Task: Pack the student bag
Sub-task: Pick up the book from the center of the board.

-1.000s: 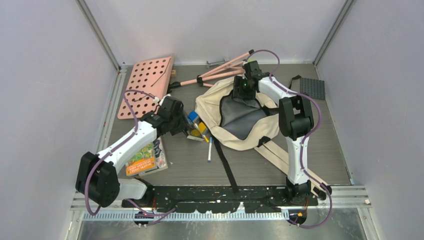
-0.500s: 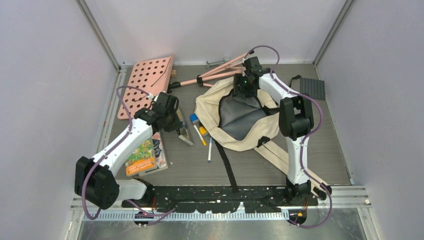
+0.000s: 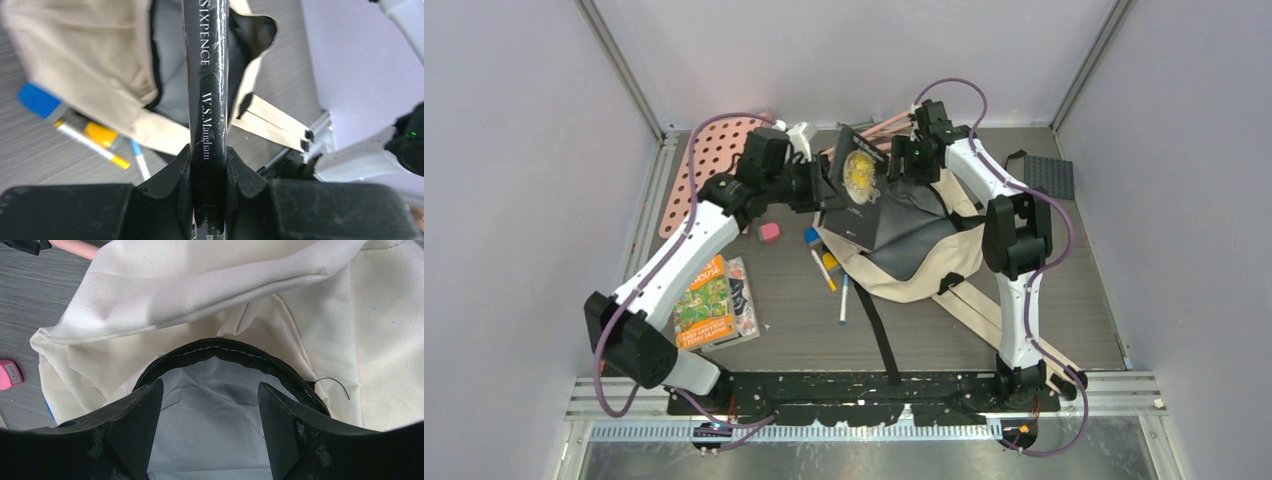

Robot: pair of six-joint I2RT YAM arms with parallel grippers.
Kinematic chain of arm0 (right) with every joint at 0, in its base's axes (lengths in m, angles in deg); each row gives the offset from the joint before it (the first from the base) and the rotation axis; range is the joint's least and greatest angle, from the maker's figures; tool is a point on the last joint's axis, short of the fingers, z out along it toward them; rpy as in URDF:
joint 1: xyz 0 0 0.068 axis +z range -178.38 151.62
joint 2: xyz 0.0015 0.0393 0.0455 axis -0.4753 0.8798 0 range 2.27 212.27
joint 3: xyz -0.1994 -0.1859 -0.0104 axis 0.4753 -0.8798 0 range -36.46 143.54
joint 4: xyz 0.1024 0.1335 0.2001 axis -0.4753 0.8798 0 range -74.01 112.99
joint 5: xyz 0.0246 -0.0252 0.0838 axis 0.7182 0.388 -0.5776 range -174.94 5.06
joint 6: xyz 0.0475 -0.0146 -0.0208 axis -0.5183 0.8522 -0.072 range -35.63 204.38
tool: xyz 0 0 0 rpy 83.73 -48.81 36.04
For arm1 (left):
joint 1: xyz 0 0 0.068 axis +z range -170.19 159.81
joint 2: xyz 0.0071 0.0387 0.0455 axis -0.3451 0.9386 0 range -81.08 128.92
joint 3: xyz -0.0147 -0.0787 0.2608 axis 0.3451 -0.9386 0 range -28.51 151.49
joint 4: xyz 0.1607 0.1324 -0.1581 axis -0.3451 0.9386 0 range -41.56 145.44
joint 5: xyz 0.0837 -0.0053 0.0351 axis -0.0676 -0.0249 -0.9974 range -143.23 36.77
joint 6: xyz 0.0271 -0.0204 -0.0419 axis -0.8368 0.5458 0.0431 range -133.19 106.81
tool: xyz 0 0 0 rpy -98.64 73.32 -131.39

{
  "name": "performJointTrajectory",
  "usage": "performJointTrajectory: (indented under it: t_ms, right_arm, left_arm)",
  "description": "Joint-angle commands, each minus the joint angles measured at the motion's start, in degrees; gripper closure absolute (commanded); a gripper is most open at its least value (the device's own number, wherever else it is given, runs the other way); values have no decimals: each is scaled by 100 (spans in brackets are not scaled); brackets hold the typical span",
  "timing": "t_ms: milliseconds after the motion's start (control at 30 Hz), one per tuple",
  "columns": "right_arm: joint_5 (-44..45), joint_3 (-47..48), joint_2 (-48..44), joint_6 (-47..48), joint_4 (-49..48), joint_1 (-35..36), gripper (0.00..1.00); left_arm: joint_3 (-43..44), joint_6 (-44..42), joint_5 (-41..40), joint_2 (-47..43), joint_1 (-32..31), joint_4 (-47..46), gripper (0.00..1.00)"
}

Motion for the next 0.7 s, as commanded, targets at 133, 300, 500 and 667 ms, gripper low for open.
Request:
performJointTrajectory:
  t_ms: [133,300,500,667]
  right_arm:
    - [-228,361,158,-111,81,-180,25]
    - [-362,448,114,-271,105,-417,24]
    - [-1030,400,-54,-176,79,-684,24]
    - [-2686,31,-371,-222,-244,-936,23]
  left_arm:
    - [120,-48,1522,930,-104,-1745,100]
    - [-141,100,1507,1409,-102,-2442,100]
    - [-249,131,1623,1940,-102,-2696,100]
    - [-142,56,2156,2228,20,-2924,100]
